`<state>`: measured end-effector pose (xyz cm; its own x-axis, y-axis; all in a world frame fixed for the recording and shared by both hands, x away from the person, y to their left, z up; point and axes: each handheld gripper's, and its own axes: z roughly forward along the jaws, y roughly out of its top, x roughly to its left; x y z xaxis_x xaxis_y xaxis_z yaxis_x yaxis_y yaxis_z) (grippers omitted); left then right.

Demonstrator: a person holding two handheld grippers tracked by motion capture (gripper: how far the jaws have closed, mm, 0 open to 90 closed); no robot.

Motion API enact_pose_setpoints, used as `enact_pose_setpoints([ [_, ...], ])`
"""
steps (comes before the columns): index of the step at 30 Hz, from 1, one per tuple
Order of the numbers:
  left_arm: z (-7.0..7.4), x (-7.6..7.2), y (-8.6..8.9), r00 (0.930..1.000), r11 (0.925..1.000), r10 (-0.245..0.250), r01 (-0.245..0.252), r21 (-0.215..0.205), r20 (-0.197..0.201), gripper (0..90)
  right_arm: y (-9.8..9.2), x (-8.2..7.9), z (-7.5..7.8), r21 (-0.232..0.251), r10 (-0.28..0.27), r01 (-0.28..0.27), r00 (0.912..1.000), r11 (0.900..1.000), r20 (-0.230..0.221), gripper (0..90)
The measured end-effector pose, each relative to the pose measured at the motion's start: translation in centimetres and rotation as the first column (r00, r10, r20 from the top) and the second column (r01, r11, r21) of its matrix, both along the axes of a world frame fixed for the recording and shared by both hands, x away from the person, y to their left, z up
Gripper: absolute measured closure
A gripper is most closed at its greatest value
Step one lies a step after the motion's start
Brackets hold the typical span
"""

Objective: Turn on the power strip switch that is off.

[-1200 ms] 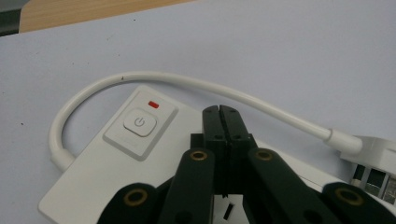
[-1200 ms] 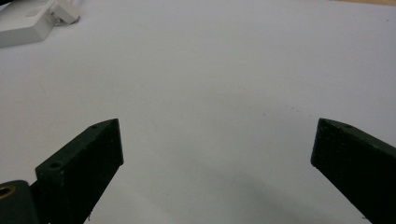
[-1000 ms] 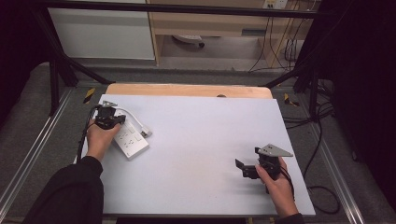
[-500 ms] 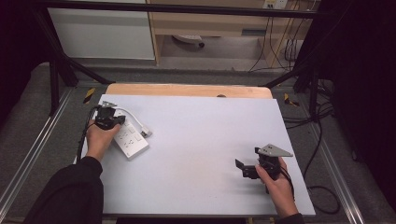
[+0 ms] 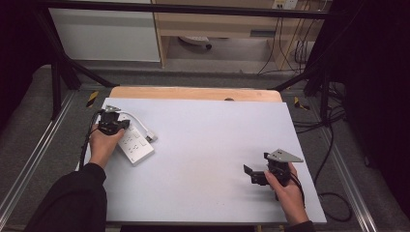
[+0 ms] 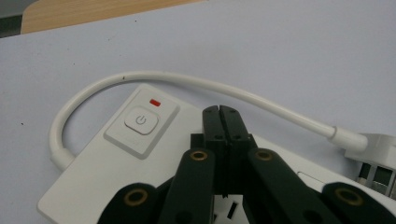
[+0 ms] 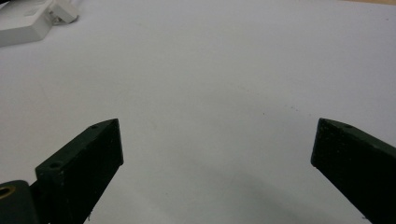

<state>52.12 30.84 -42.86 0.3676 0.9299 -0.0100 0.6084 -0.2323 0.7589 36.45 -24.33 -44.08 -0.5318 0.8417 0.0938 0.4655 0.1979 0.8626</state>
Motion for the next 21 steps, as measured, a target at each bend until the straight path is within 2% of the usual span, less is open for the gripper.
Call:
enact_pose_setpoints([
  [8,0.00,0.07,-0.18,1.0000,1.0000,-0.002,0.002,-0.003,0.002,90.0,-0.02,-0.03,0.02,0.002,-0.001,0.001,1.0000,1.000,0.001,2.7],
  [21,0.36,-0.01,-0.32,0.9995,0.9998,-0.011,0.011,-0.016,0.031,90.0,-0.01,0.01,0.00,0.002,-0.001,0.001,1.0000,1.000,-0.001,2.7],
])
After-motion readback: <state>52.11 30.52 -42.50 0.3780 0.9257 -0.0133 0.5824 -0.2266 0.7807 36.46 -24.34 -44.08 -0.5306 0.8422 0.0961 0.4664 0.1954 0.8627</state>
